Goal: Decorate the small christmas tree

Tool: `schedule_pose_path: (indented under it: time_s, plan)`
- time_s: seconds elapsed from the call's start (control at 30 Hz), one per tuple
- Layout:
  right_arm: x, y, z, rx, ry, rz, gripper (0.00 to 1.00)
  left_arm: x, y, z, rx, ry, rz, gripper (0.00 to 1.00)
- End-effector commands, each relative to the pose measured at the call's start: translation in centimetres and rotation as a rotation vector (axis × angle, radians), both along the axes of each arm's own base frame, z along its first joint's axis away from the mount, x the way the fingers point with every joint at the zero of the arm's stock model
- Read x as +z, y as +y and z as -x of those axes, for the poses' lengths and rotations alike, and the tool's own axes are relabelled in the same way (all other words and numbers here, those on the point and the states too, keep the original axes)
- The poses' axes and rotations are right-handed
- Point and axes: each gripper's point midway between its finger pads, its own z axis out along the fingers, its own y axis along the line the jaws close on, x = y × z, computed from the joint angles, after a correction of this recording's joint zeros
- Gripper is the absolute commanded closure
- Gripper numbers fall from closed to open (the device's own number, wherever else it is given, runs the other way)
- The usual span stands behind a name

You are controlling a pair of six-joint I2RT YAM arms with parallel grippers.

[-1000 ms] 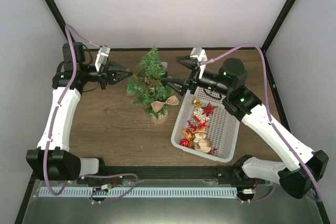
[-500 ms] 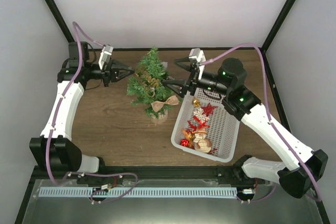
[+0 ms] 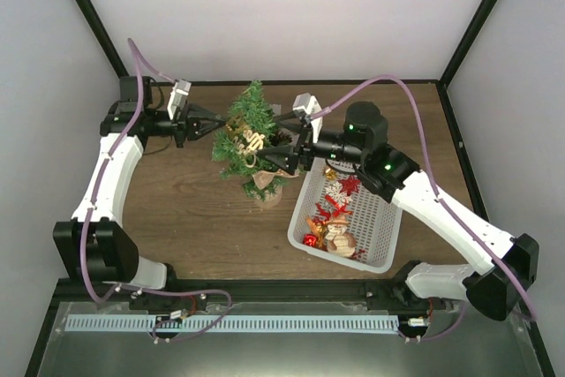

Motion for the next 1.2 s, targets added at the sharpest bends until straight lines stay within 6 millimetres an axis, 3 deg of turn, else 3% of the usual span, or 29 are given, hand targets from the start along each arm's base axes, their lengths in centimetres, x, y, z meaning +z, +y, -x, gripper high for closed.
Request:
schedule_pose_path:
  time_s: [0.0,0.87,1.07,1.13,1.17]
  plan:
    - [2.2,0.0,0.1,-0.026,-0.044,-0.021,0.09,1.9,0.7,2.2,-0.144,-0.033,0.168,0.98]
    - [1.8,0.0,-0.1,-0.035,-0.039,-0.018,0.09,0.9,1.6,-0.3,-0.044,0.029,0.211,0.72]
    - [1.7,-0.2,0.0,-0.04,-0.042,-0.023,0.09,0.8,1.8,-1.5,0.047,0.06,0.224,0.57]
    - [1.7,-0.2,0.0,-0.043,-0.042,-0.022,0.09,0.5,2.0,-2.2,0.053,0.084,0.224,0.46]
    - [1.6,-0.2,0.0,-0.044,-0.042,-0.021,0.08,0.3,2.0,-2.3,0.056,0.086,0.223,0.34]
